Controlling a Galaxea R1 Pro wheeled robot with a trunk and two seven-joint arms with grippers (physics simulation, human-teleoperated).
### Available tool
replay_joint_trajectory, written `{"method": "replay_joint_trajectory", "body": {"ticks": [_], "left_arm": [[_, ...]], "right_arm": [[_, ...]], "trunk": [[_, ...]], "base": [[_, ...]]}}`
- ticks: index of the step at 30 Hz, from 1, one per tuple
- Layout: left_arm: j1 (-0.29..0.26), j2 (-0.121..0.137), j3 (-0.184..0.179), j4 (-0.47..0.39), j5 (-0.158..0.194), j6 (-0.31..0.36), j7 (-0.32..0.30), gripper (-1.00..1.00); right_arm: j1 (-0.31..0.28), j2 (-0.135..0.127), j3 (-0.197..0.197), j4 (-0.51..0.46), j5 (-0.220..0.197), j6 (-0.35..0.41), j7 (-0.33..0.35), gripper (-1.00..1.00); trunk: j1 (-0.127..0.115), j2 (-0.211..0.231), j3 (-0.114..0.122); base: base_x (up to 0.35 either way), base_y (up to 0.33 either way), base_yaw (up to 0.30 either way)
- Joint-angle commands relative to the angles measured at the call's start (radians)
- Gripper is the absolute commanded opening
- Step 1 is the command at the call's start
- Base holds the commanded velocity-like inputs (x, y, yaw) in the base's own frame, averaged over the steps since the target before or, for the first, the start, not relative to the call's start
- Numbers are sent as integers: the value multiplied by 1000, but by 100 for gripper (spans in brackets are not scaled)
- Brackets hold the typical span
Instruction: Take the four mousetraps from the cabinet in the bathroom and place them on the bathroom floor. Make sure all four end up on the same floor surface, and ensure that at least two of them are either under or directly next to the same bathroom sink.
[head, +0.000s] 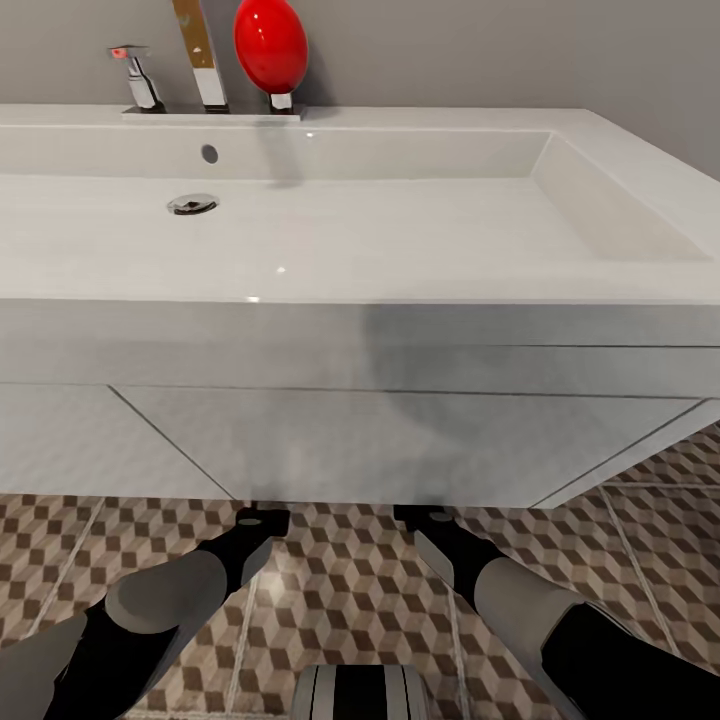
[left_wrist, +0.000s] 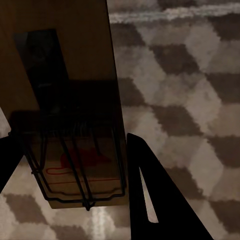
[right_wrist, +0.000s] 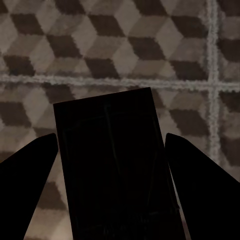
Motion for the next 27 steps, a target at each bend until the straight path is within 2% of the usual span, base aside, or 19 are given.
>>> {"method": "replay_joint_trajectory", "body": {"ticks": [1, 24, 27], "left_arm": [[0, 0, -9, 1, 5, 1, 4, -100], [0, -3, -7, 0, 6, 3, 3, -100], [0, -3, -7, 0, 6, 4, 3, -100]], "right_arm": [[-40, 0, 11, -1, -1, -2, -7, -100], [-40, 0, 11, -3, -1, -3, -7, -100], [-40, 0, 11, -3, -1, -3, -7, -100]], "trunk": [[0, 0, 0], [0, 0, 0], [1, -1, -12]], "base": [[0, 0, 0], [0, 0, 0], [0, 0, 0]]}}
